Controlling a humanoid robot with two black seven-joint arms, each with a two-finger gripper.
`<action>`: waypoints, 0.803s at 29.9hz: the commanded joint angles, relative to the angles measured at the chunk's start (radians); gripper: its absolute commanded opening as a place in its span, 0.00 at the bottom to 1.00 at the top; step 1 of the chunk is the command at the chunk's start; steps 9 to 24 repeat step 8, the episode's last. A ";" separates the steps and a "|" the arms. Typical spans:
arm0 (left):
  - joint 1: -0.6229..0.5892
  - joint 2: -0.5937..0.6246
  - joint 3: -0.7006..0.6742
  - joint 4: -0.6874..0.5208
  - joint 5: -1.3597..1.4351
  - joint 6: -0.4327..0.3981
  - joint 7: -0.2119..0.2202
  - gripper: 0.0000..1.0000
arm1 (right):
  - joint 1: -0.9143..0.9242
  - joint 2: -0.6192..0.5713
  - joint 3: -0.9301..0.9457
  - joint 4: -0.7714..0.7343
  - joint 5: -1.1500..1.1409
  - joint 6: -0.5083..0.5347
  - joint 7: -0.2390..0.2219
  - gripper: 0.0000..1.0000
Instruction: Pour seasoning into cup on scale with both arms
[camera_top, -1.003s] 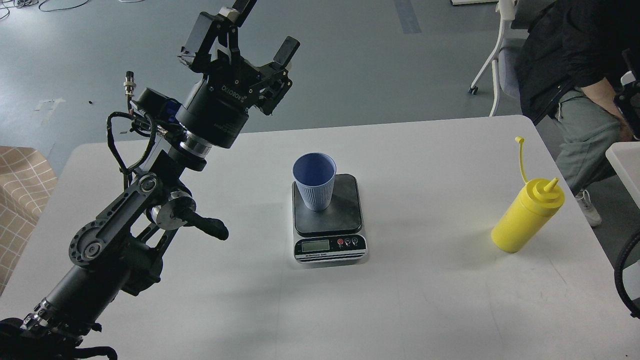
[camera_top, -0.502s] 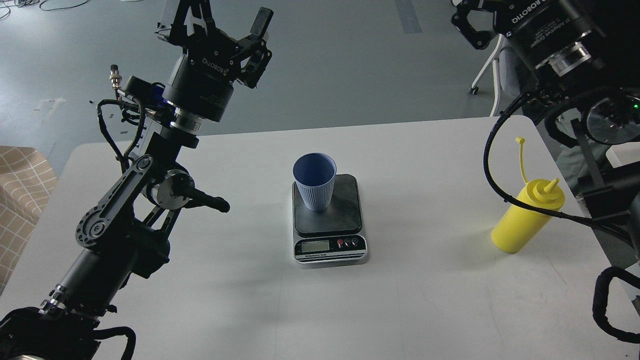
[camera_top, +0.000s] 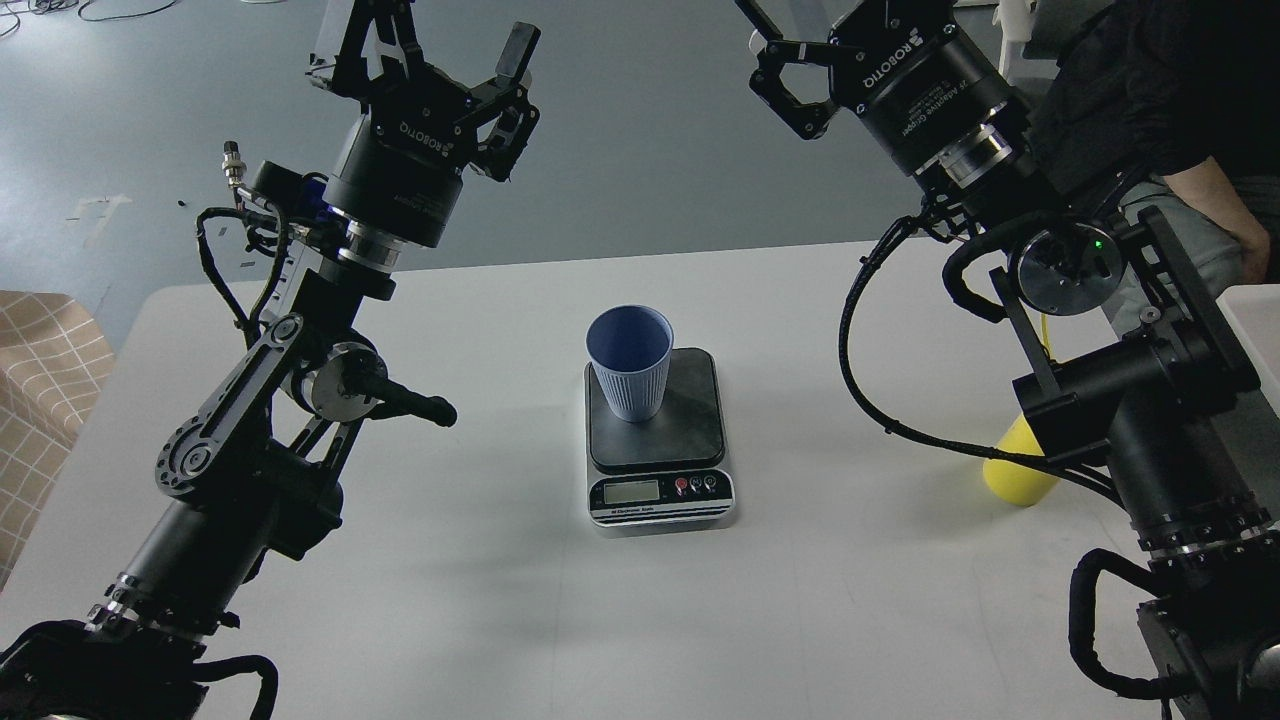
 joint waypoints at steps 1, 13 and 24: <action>0.001 -0.015 0.000 0.002 0.002 0.004 0.000 0.98 | -0.019 0.000 0.006 0.003 -0.001 0.000 0.001 0.97; 0.002 -0.016 0.000 0.003 0.004 0.006 0.000 0.98 | -0.047 0.000 0.009 0.021 -0.011 0.000 0.015 0.97; 0.002 -0.016 0.000 0.003 0.004 0.006 0.000 0.98 | -0.047 0.000 0.009 0.021 -0.011 0.000 0.015 0.97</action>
